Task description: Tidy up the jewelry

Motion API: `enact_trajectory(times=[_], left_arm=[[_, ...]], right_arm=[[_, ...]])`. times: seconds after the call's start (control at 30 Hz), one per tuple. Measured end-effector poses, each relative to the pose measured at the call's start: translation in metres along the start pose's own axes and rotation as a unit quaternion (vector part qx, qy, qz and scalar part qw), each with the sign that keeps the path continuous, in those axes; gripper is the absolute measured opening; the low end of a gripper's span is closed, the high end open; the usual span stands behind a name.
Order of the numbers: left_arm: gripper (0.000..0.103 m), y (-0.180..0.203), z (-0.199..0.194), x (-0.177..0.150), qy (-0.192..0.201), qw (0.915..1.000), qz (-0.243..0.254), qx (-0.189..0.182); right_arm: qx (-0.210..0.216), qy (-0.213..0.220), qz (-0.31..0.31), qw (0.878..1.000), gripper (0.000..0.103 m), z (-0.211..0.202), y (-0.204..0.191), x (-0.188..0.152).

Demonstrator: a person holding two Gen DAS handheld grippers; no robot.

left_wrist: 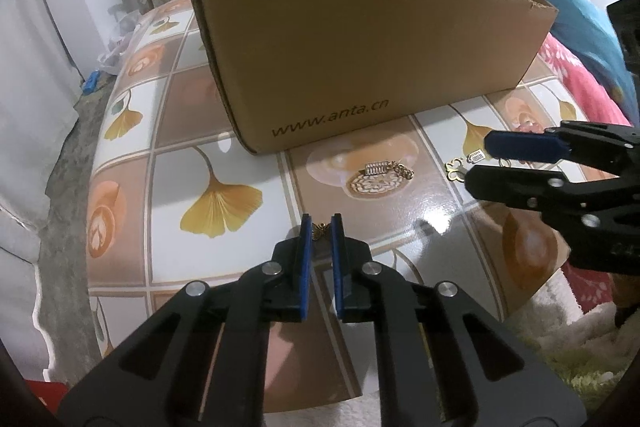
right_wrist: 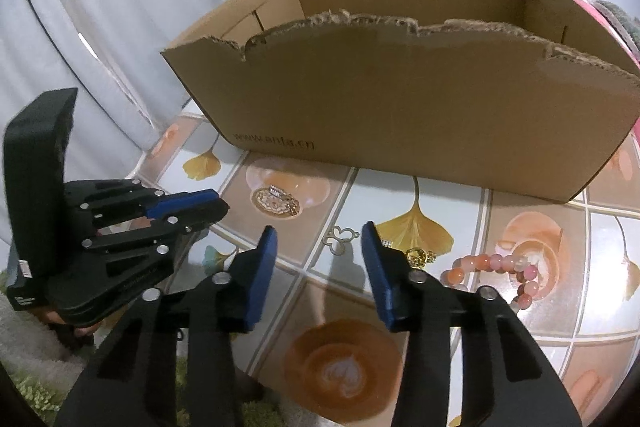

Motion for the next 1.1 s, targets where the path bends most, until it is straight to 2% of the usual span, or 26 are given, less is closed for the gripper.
enact_trajectory(times=[0.2,0.57,0.9,1.1], left_arm=[[0.008,0.000,-0.001,-0.001,0.001,1.0000,0.003,0.002],[0.008,-0.002,-0.002,-0.002,0.005,1.0000,0.002,-0.004],[0.008,-0.003,-0.002,-0.002,0.005,1.0000,0.001,-0.006],[0.008,-0.005,-0.004,-0.002,0.006,0.9998,-0.006,-0.017]], right_arm=[[-0.006,-0.011,-0.011,1.000,0.032,0.008,-0.003,0.003],[-0.018,-0.014,-0.029,0.999,0.031,0.020,-0.003,0.009],[0.009,-0.048,-0.036,0.998,0.031,0.019,-0.011,0.002],[-0.019,-0.036,-0.053,0.998,0.031,0.017,-0.014,0.003]])
Point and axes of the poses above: each gripper's, at about its wrist camera, not at the fingertips, and z roughly the way its jaws point, y to its right, x to its top, the point moved 1 cm from there along z, roughly the way its jaws point, and after that the axes turned 8 degrees about -x, right-handed, at the moved point
